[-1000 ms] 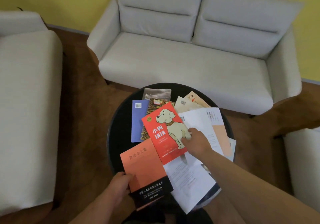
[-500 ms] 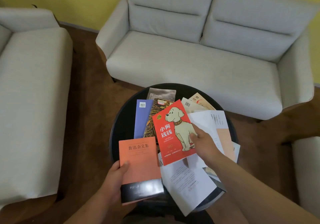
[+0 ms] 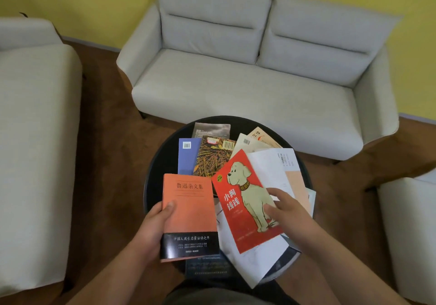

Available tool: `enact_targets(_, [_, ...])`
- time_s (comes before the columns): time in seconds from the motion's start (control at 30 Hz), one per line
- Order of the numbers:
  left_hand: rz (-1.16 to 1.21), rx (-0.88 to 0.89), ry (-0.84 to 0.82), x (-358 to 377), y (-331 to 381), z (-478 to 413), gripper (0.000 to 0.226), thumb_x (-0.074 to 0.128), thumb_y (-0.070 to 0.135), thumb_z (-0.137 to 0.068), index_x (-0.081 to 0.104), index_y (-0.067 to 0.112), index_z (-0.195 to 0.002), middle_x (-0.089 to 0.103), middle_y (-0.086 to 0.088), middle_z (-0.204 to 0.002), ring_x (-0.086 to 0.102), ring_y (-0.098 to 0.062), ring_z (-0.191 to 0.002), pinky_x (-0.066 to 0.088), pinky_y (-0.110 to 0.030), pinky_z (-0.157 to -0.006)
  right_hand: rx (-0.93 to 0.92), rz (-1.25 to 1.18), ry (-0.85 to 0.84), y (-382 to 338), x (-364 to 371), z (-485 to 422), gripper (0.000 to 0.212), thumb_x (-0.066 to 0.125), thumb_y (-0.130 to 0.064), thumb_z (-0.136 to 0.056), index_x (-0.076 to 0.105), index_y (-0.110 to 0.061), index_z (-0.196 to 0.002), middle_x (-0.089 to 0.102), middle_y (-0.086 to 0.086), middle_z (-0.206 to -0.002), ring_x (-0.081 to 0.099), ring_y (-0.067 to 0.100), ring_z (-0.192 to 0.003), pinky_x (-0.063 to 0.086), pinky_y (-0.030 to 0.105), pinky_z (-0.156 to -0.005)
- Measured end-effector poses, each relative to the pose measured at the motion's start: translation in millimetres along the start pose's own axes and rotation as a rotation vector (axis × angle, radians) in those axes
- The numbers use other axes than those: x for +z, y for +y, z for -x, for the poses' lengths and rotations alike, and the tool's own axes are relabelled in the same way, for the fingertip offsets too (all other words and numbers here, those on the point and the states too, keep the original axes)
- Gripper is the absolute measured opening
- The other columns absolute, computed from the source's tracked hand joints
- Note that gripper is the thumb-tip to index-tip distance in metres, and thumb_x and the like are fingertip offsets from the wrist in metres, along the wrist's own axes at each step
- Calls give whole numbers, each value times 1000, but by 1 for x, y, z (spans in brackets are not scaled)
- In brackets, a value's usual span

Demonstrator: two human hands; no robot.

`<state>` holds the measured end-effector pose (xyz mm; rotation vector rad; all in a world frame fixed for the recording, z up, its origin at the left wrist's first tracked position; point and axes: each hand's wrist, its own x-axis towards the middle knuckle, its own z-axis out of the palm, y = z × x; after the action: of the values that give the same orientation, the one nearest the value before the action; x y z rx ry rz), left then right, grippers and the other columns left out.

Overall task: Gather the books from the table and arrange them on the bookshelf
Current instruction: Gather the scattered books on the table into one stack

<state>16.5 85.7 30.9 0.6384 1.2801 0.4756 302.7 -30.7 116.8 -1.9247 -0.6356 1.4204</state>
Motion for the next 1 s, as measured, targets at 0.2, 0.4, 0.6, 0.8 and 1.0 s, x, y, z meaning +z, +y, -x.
enact_targets(0.2, [-298, 94, -53, -7, 21, 6, 32, 57, 45, -96, 59, 25, -121, 73, -12, -111, 74, -33, -94, 60, -53, -84, -112, 460, -75, -38, -23, 26, 22, 67, -28, -95, 73, -40, -114, 72, -19, -109, 74, 10, -93, 63, 25, -74])
enact_targets(0.4, [-376, 82, -280, -4, 59, 10, 69, 77, 66, -70, 63, 23, -123, 76, -11, -110, 75, -36, -96, 58, -55, -88, -278, 795, -208, -91, -7, 37, 11, 77, -33, -86, 72, -38, -95, 66, -24, -99, 65, 7, -93, 53, 13, -75])
enact_targets(0.6, [-449, -16, -602, 15, 76, 18, 67, 83, 54, -72, 68, 11, -121, 70, -23, -121, 69, -43, -110, 54, -53, -97, -419, 730, 38, -108, 30, 12, 28, 83, -37, -79, 60, -35, -95, 60, -11, -114, 59, 11, -99, 57, 32, -87])
enact_targets(0.8, [-386, -74, -598, 34, 67, 27, 81, 84, 61, -64, 66, 9, -123, 71, -24, -118, 72, -39, -104, 58, -46, -89, -327, 681, -94, -104, 33, 1, 29, 81, -36, -81, 54, -37, -92, 61, -11, -101, 63, 11, -91, 59, 40, -86])
enact_targets(1.0, [-485, -8, -595, 53, 67, 39, 58, 82, 21, -76, 58, 11, -128, 73, -17, -118, 70, -42, -107, 52, -61, -99, -304, 575, 3, -100, 44, -6, 52, 81, -40, -81, 47, -33, -120, 62, -9, -115, 62, 10, -98, 57, 30, -82])
